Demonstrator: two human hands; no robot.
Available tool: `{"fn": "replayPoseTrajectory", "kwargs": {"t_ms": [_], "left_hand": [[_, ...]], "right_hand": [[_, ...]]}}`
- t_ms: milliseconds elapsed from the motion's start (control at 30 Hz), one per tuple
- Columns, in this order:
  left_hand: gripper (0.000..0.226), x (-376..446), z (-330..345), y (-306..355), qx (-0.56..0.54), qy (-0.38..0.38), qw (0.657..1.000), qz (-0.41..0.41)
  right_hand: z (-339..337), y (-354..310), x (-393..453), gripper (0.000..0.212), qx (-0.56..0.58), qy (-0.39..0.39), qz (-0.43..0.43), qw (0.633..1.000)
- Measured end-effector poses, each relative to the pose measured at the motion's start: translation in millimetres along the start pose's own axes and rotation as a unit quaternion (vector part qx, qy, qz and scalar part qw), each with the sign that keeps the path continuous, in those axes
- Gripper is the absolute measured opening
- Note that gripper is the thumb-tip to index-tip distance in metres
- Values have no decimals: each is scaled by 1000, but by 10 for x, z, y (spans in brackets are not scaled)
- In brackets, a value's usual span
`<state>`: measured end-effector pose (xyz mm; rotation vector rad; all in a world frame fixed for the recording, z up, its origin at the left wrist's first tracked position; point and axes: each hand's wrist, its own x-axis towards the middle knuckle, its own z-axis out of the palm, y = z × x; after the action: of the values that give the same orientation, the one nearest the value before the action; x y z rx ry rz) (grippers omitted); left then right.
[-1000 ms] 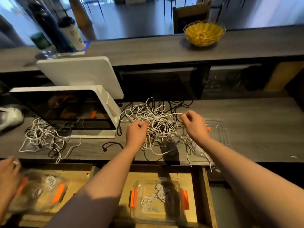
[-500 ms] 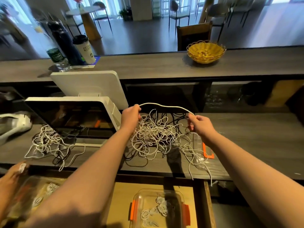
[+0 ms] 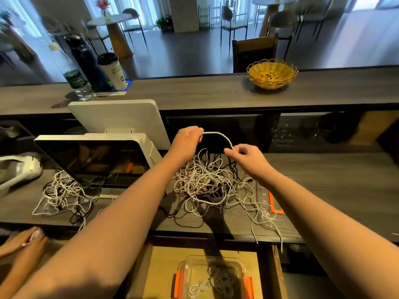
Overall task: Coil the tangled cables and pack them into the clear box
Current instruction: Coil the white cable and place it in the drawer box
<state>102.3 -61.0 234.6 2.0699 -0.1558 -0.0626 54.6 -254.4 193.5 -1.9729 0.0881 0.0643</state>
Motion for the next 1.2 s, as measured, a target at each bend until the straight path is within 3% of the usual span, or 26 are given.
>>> {"fn": "replayPoseTrajectory", "kwargs": {"t_ms": [133,233,333,500,600,700,800,1067,1200], "left_hand": [[36,-30,92,80,88,-64,993,41],[36,-92,162,13,83,-92,991,57],[43,-149,191,-259,-36,-78,996,-34],[60,-219,202,-1051,1,-49,985,-168],[57,-244,108,-1168,4,-14,983,-185],[53,-156,-13,-1067,-35,56,983,-168],[51,-60,-55,-842,-29,63,991,-115],[57,106,23,-325,149,-4,989,9],[61,19,68,-324,118,-15,993,18]], "right_hand": [[121,-311,3,19,43,-12,-74,996],[128,-374,-8,21,54,2,-112,992],[136,-427,11,25,79,42,-125,988],[102,-428,50,28,141,126,-108,976],[39,-311,64,28,141,132,-92,977],[36,-135,82,29,67,120,-62,989],[52,33,98,29,-9,74,-12,997],[438,-279,-14,22,118,-113,-30,986],[459,-364,-17,21,75,-103,-92,988]]}}
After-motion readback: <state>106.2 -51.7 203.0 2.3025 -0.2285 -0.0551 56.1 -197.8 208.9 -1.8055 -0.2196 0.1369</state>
